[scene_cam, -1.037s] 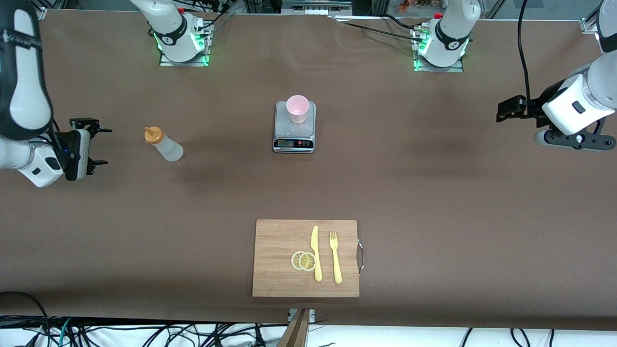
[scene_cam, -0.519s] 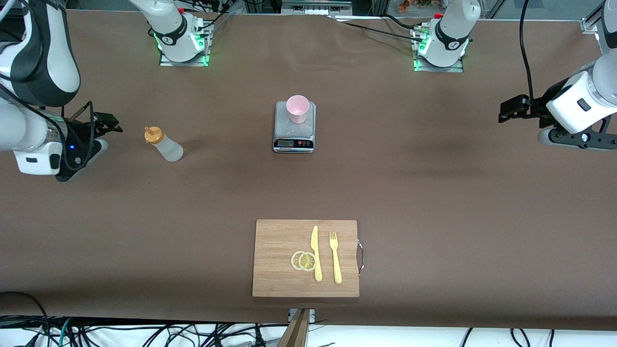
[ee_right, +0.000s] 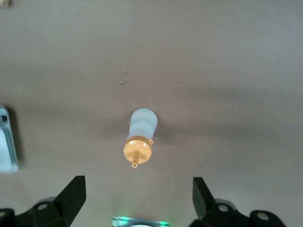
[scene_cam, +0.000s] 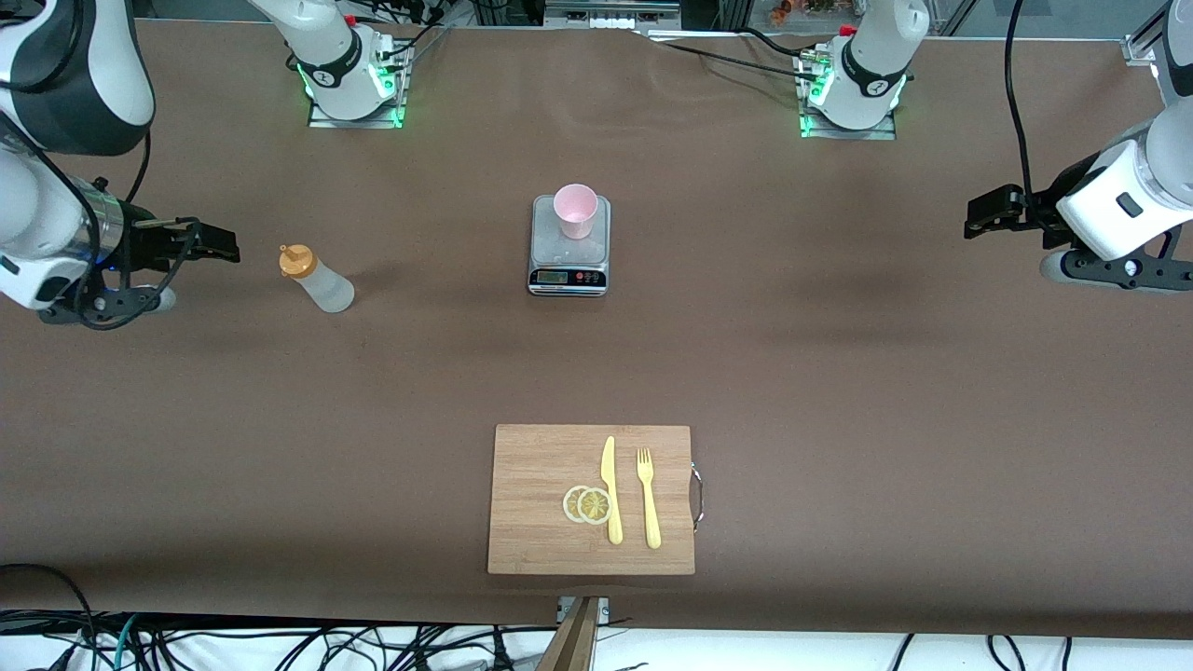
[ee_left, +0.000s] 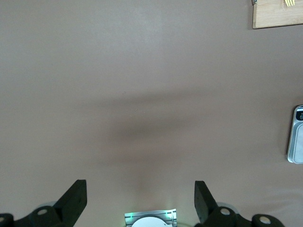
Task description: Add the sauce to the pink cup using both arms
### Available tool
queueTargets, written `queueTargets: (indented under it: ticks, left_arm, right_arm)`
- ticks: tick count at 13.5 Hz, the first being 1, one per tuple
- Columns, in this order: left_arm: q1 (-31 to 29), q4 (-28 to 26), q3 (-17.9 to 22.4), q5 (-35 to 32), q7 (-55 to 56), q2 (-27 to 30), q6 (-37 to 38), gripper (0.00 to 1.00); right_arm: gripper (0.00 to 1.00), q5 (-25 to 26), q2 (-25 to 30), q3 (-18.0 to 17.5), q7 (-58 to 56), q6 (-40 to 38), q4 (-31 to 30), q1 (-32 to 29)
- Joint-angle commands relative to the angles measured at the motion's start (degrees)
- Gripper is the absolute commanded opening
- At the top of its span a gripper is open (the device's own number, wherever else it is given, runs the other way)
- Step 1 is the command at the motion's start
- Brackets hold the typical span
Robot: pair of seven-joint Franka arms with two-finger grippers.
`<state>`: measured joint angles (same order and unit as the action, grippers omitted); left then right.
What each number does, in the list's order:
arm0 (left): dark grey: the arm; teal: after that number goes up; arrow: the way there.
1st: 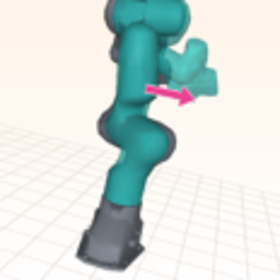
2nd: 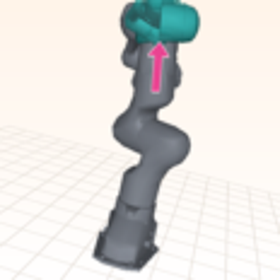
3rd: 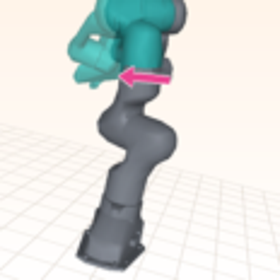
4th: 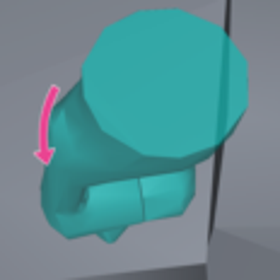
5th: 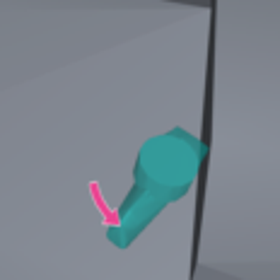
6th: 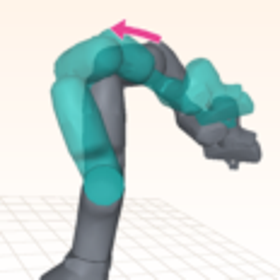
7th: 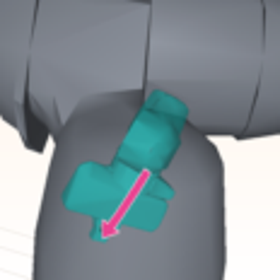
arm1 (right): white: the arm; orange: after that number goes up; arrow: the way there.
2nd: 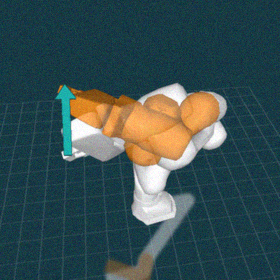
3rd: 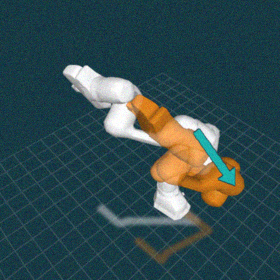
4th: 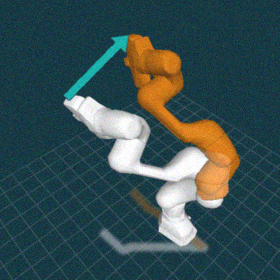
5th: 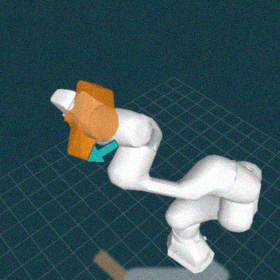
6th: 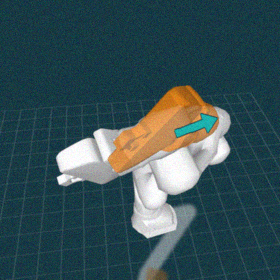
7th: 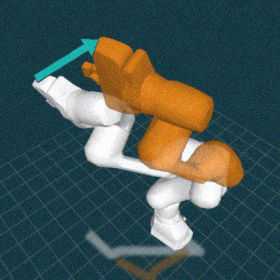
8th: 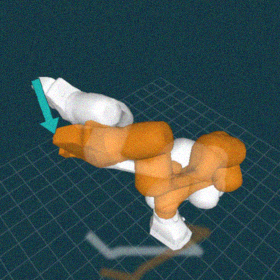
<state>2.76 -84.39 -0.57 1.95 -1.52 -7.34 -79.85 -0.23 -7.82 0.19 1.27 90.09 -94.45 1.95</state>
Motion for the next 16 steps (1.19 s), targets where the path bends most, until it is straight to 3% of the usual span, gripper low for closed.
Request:
queueTargets:
  ticks: [1,9,16]
  left_arm:
    - [-0.2,2.2,0.0,-0.4,-1.0,-1.1,0.9,1.00]
    - [0.0,2.3,0.0,-0.3,-0.9,-1.1,0.9,1.00]
    - [-0.1,2.3,0.0,-0.3,-1.0,-1.1,0.9,1.00]
  right_arm:
    - [1.00,0.8,3.8,0.4,12.0,1.0,-1.5,0.1]
    - [1.00,1.0,9.5,3.7,2.8,0.6,-0.3,-1.2]
    - [1.00,0.3,9.0,3.9,1.9,6.8,-1.5,-1.8]
